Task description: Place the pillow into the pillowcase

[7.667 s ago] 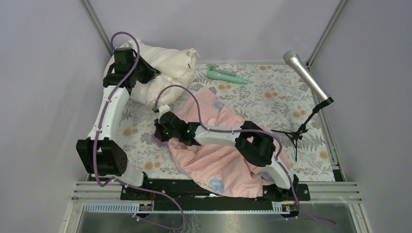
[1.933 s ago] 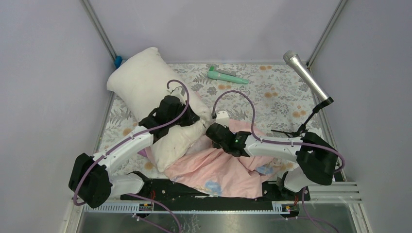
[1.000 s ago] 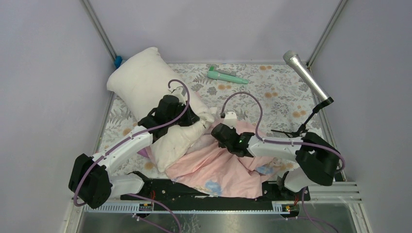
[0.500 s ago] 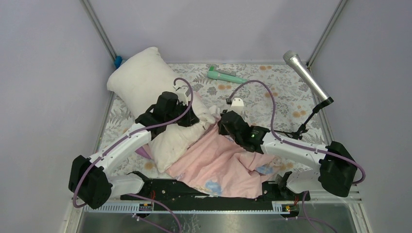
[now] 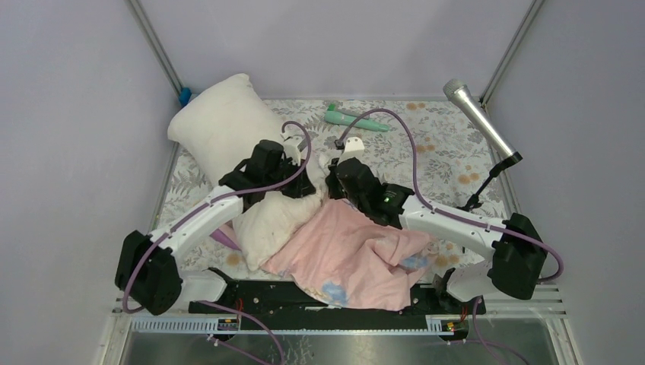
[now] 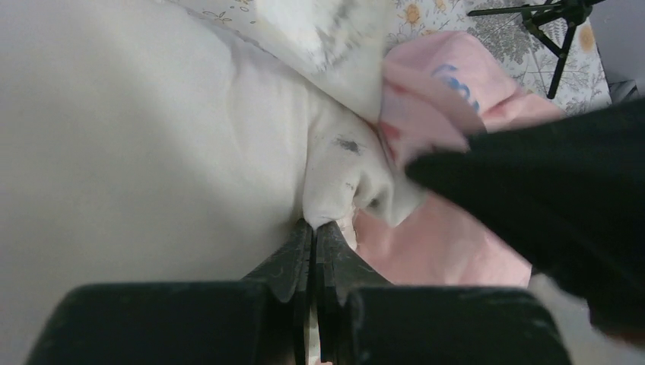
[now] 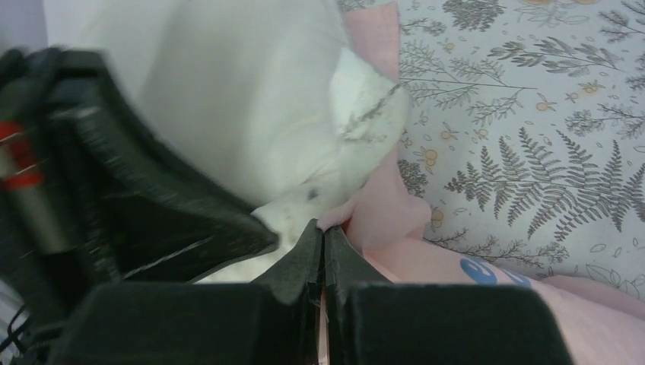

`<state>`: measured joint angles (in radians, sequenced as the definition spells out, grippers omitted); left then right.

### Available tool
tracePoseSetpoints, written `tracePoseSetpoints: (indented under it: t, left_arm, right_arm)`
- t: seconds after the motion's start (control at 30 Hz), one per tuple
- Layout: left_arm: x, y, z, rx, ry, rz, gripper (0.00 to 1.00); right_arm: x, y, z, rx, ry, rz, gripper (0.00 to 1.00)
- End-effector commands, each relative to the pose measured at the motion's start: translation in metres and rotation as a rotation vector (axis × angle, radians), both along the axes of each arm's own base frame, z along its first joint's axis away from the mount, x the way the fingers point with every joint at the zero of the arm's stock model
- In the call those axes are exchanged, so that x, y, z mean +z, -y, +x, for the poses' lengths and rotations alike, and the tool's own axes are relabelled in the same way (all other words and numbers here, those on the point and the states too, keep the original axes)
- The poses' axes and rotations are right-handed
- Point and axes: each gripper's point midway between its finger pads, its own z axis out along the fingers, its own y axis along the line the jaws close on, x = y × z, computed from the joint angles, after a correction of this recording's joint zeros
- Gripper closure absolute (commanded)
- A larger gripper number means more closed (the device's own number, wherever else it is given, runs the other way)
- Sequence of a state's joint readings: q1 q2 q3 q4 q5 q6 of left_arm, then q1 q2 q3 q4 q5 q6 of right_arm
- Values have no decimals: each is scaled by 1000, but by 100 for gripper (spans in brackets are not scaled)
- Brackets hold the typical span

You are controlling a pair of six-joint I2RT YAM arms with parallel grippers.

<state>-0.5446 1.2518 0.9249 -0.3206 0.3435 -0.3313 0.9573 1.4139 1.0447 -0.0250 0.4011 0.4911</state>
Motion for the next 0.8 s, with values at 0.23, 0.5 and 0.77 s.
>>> tracePoseSetpoints:
  t: [0.23,0.5,0.77]
  left_arm:
    - [-9,36,53,71,-117,-72,100]
    - [4,5,149,392,-149,-286,100]
    - [21,18,171,321,-119,-282,97]
  right_arm:
    - [89,-53,-16,201,153,196,100]
    - [82,-78,-11,268,94,250,100]
    - [37,-59,1,179,-8,179,87]
